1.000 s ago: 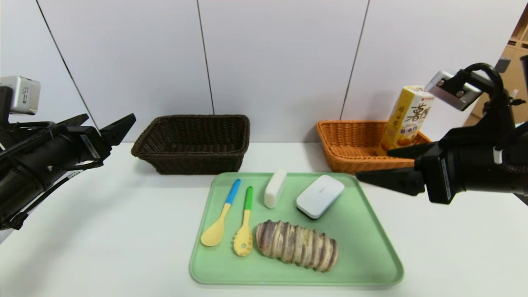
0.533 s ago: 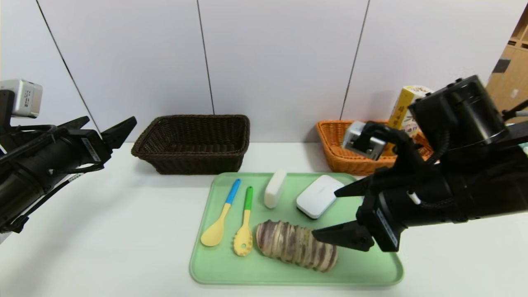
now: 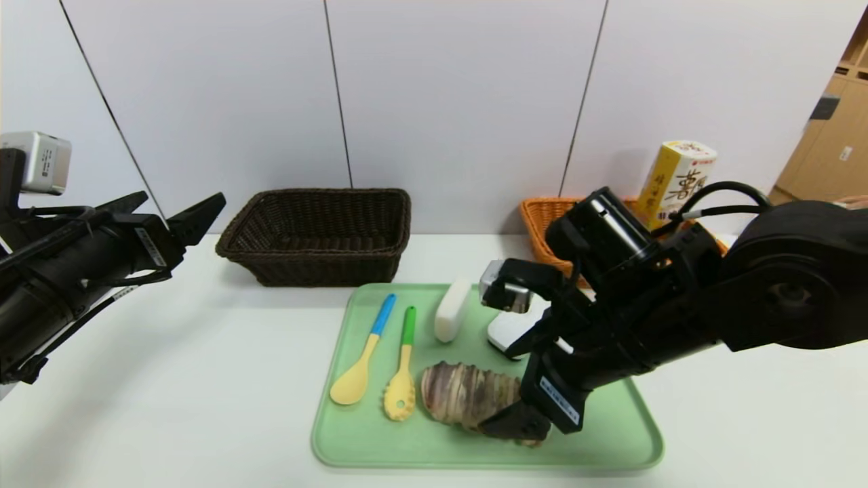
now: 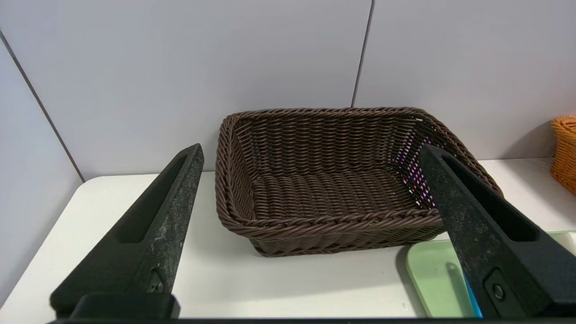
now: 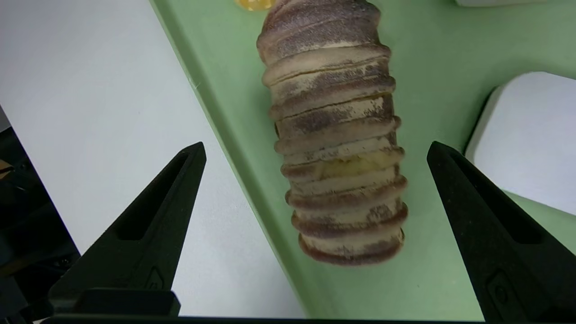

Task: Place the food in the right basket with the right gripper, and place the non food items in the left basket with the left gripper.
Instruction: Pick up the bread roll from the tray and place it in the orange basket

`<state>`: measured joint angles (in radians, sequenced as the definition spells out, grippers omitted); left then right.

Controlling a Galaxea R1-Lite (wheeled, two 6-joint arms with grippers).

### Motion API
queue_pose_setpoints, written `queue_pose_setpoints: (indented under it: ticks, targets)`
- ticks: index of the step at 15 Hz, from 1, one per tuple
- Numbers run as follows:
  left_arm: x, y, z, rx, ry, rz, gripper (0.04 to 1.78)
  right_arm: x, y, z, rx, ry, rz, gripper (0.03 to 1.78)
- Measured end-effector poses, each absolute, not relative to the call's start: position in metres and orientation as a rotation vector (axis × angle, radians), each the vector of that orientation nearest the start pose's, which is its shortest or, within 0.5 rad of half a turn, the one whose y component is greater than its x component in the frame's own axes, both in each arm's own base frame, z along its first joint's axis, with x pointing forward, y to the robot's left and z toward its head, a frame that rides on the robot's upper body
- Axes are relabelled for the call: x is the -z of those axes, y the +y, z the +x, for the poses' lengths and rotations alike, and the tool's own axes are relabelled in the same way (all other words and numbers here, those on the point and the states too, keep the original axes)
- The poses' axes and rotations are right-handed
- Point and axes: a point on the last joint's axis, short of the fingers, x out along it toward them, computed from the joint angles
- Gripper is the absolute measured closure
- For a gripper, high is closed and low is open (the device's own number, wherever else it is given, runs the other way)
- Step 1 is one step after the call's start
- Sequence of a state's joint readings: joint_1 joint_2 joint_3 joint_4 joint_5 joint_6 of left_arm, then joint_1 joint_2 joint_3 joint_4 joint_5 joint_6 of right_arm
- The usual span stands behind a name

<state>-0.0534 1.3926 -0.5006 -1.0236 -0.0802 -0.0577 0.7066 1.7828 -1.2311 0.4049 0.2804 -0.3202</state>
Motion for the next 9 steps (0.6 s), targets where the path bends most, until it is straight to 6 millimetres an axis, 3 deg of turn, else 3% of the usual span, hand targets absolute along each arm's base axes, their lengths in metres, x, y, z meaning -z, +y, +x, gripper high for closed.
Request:
queue_pose_setpoints:
  ticks: [9]
  targets:
    - [-0.220,-0.013,0.216,0.136,-0.126,-0.059,0.13,-0.149,0.234,0.255,-1.051,0.818,-0.495,0.12]
